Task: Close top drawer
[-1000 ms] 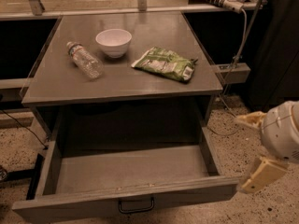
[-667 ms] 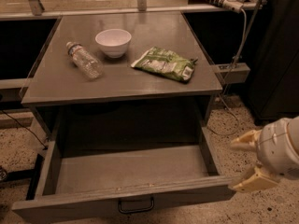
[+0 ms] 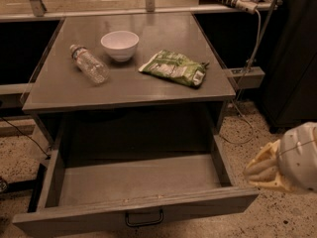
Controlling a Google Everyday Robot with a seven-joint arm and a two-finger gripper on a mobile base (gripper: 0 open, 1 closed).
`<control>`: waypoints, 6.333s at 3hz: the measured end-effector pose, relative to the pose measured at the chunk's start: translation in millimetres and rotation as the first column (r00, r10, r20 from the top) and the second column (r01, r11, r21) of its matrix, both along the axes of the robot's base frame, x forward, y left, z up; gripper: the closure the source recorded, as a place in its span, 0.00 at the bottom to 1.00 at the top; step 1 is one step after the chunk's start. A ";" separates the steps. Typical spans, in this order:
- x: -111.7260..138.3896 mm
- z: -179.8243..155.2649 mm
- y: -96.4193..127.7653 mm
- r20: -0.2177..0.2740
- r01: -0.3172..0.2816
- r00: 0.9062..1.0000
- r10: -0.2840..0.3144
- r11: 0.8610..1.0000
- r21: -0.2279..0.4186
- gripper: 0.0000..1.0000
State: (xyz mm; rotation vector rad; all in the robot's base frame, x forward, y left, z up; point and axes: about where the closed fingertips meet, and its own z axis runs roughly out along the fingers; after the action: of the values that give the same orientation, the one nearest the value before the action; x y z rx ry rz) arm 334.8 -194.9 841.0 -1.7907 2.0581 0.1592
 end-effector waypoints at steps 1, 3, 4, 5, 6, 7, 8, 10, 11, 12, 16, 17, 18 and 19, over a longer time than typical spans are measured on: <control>0.3 7.0 0.8 0.006 -0.004 1.000 0.004 1.000 -0.002 1.00; -7.5 -30.5 9.1 -0.047 0.007 0.999 -0.005 0.999 0.038 1.00; -25.1 -89.8 28.5 -0.124 0.029 0.992 -0.014 0.992 0.121 1.00; -35.3 -130.2 46.8 -0.147 0.045 0.989 -0.014 0.978 0.206 1.00; -29.3 -147.6 63.5 -0.102 0.052 0.994 -0.025 0.961 0.272 1.00; -15.4 -153.9 77.2 -0.046 0.052 0.998 -0.040 0.949 0.312 1.00; -12.6 -153.1 77.9 -0.036 0.053 0.998 -0.044 0.949 0.312 0.84; -12.6 -153.1 77.9 -0.036 0.053 0.998 -0.044 0.949 0.312 0.39; -12.6 -153.1 77.9 -0.036 0.053 0.998 -0.044 0.949 0.312 0.16; -7.2 -157.4 82.9 -0.031 0.038 0.999 -0.030 0.946 0.323 0.00; 165.1 -182.2 69.9 0.007 0.059 0.998 -0.061 0.976 0.212 0.88; 162.8 -182.2 69.7 0.007 0.059 0.998 -0.061 0.976 0.212 0.87; 162.8 -182.2 69.7 0.007 0.059 0.998 -0.061 0.976 0.212 0.64; 162.8 -182.2 69.8 0.007 0.058 0.998 -0.061 0.976 0.212 0.40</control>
Offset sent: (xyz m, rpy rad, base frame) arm 0.0029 0.0021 -0.0042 -0.0007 0.0073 0.0033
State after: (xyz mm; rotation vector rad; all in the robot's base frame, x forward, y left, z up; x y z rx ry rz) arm 497.6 -125.1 658.8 -1.5961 2.0004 0.3344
